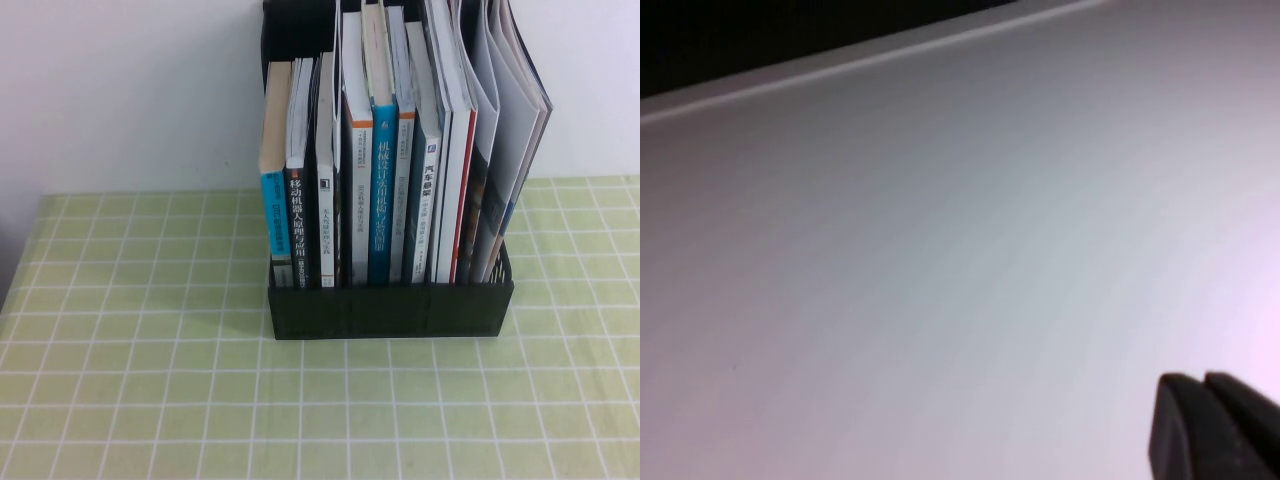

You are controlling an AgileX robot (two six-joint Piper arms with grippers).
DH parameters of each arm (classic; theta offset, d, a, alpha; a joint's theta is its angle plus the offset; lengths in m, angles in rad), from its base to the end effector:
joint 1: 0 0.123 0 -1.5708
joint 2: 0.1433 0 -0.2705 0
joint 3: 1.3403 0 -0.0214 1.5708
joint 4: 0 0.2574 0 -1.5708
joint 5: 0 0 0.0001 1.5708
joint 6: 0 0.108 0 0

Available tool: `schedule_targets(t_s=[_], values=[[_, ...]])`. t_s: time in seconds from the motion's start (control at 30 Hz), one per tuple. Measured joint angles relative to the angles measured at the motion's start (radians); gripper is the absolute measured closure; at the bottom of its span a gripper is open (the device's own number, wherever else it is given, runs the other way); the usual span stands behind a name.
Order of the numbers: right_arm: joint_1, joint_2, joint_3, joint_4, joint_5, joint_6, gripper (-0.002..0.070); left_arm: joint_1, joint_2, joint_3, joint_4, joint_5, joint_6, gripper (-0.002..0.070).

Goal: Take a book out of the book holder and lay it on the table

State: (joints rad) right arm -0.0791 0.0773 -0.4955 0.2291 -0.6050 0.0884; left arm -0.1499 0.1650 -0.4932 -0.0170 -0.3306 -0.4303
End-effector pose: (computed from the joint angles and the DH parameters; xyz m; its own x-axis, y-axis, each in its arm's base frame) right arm -0.0013 -0.0139 0.4208 0.8911 0.2023 -0.4063 -0.1118 0.9654 0.2355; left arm 0.0481 -0.0067 0.4018 0.5426 -0.5185 -0.6609 0.4208 0.8487 -0.3204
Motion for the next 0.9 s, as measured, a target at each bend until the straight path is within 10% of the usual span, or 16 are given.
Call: schedule_targets(t_s=[0.3,0.47,0.9], values=[[0.000,0.354,-0.433,-0.031,0.534,-0.153,0.0678,0.000,0.410,-0.412,0.191,0.458,-0.150,0.0678],[0.000,0.557,-0.595,-0.059,0.867,-0.247,0.0678,0.000,0.640,-0.574,0.101,0.815,0.018,0.0678],[0.000,0.880,-0.623,-0.090,1.444,-0.248,0.0678,0.000,1.006,-0.653,-0.971,1.095,1.213,0.0678]])
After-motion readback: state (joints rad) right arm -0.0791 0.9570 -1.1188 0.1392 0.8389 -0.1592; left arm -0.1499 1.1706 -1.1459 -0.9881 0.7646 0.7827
